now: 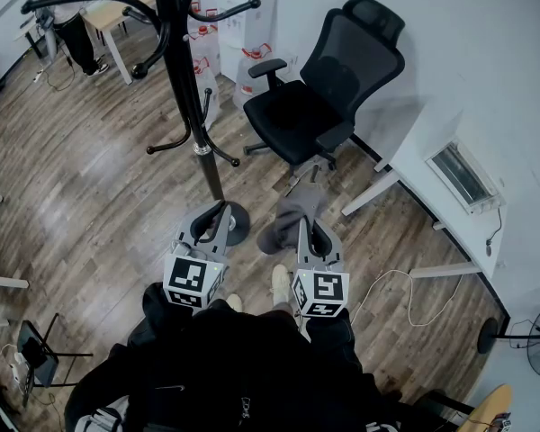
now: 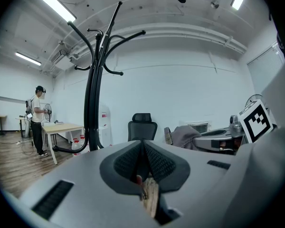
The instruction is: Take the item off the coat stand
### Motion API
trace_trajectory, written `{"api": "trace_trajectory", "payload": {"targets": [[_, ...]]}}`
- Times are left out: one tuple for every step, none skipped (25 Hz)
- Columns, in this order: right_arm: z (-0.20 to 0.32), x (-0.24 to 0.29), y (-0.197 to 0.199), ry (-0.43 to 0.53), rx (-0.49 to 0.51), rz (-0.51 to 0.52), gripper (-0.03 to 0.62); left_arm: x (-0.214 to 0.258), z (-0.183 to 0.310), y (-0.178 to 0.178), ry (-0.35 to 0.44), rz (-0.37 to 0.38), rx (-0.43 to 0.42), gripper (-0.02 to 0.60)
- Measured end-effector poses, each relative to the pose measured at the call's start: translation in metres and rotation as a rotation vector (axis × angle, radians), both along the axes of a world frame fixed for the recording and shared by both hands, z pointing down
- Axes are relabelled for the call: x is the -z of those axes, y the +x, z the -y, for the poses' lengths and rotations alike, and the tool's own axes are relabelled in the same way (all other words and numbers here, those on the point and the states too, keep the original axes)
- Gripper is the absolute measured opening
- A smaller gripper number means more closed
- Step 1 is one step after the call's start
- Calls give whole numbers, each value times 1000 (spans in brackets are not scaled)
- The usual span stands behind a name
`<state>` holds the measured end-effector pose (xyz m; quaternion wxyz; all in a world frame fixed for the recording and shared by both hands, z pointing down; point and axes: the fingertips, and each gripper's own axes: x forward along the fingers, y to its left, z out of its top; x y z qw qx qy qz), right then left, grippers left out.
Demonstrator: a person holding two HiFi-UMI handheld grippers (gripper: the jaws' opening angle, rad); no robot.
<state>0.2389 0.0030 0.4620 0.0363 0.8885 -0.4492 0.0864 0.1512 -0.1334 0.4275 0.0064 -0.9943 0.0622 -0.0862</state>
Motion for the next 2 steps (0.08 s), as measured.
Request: {"api": "trace_trajectory", "payload": {"targets": [[0,0,0,0,0,0,34,0,0,0,0,0,-1,35],[1,0,0,1,0,0,34,0,1,0,-1,-1,-1,35]]}}
